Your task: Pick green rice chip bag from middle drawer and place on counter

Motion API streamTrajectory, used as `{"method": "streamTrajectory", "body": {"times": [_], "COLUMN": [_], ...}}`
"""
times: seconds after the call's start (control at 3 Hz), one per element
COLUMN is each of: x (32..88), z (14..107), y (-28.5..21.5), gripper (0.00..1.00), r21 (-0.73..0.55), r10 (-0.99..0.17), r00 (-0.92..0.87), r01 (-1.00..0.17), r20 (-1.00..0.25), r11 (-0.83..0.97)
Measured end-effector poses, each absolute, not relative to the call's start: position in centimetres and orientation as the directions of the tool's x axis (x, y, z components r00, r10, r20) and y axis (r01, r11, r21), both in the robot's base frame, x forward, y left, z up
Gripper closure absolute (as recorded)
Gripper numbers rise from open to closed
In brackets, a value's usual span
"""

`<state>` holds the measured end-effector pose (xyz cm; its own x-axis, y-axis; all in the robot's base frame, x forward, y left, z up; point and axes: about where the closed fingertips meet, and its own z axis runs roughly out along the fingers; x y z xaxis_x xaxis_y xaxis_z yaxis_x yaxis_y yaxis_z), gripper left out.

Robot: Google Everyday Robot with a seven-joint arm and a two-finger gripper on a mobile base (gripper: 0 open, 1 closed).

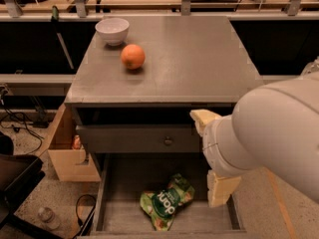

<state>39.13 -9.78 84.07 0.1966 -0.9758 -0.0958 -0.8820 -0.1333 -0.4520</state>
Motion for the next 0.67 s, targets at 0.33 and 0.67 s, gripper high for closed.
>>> {"method": "streamTrajectory", "body": {"times": [0.33, 0.67], "x": [39.3, 38.8], "z": [75.6, 68.6], "y": [-8.4, -6.8], "gripper": [0.00, 0.00], "r21": [-0.389, -0.347], "r10": [-0.966, -0.947], "r00": [0.253, 0.322], "r01": [-0.897, -0.889], "r20": [-0.056, -0.007], "r11": [-0.212, -0.300]}}
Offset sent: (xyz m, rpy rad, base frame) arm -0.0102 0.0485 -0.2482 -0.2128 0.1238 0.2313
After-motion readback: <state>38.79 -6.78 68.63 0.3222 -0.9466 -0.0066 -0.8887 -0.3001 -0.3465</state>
